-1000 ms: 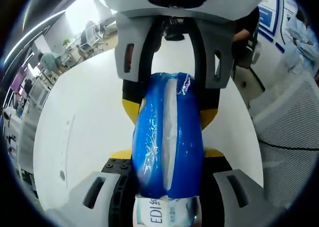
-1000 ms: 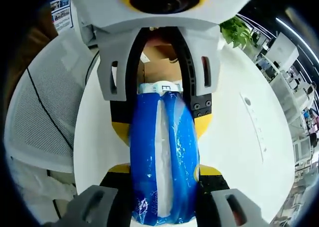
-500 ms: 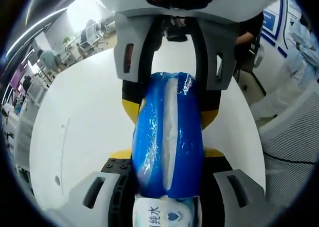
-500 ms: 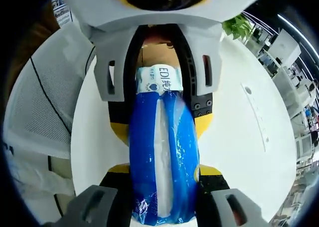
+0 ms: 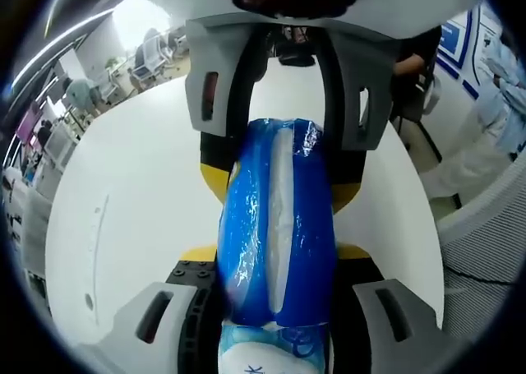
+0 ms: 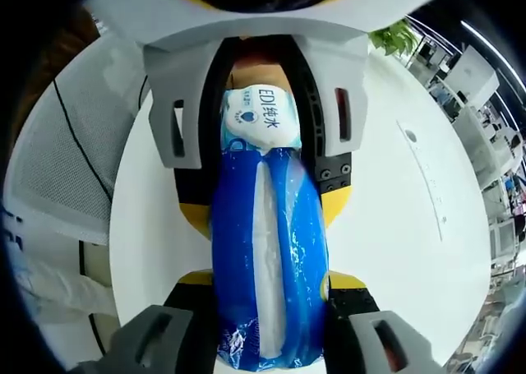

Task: Operate the shoe box by opening the lid, removing the specified soft item, and placing it in the target area until the item is outside and the box remains undamaged.

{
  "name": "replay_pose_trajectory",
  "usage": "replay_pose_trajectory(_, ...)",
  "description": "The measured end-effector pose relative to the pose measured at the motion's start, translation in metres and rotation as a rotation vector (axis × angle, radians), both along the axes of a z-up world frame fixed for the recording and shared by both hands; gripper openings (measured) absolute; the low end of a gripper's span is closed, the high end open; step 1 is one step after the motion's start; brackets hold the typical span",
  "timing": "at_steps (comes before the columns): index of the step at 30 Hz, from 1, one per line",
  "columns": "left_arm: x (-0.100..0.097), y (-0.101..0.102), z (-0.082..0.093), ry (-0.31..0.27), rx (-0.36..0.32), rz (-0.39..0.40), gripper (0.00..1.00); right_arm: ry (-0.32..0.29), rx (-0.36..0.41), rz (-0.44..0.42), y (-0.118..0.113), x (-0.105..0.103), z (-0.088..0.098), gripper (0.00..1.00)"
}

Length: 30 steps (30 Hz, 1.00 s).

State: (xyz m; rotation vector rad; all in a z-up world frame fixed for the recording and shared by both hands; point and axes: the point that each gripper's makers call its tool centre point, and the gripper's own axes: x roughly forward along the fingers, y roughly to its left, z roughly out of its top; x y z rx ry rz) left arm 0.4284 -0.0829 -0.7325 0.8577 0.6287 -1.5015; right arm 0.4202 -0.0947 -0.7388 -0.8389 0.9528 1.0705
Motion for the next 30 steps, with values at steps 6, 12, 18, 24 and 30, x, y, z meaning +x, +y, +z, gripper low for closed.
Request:
replay_pose_trajectory(6, -0.003, -0.001, -0.011, 0.005, 0.000, 0.006, 0.49, 0.007, -0.005, 0.006, -0.002, -0.004, -0.011, 0.45)
replay_pose_trajectory(12, -0.003, -0.001, -0.018, 0.012, 0.007, 0.008, 0.49, 0.014, 0.000, 0.004, 0.000, -0.004, -0.018, 0.46)
replay_pose_trajectory(18, -0.002, -0.001, -0.021, 0.017, 0.012, 0.010, 0.50, 0.015, 0.001, 0.005, -0.001, -0.002, -0.021, 0.46)
replay_pose_trajectory(24, -0.001, -0.002, -0.025, 0.026, 0.015, 0.011, 0.51, 0.023, 0.003, 0.007, -0.002, -0.001, -0.024, 0.48)
replay_pose_trajectory(30, -0.002, -0.001, -0.030, 0.031, 0.017, 0.018, 0.52, 0.026, 0.004, 0.011, -0.002, -0.001, -0.029, 0.49)
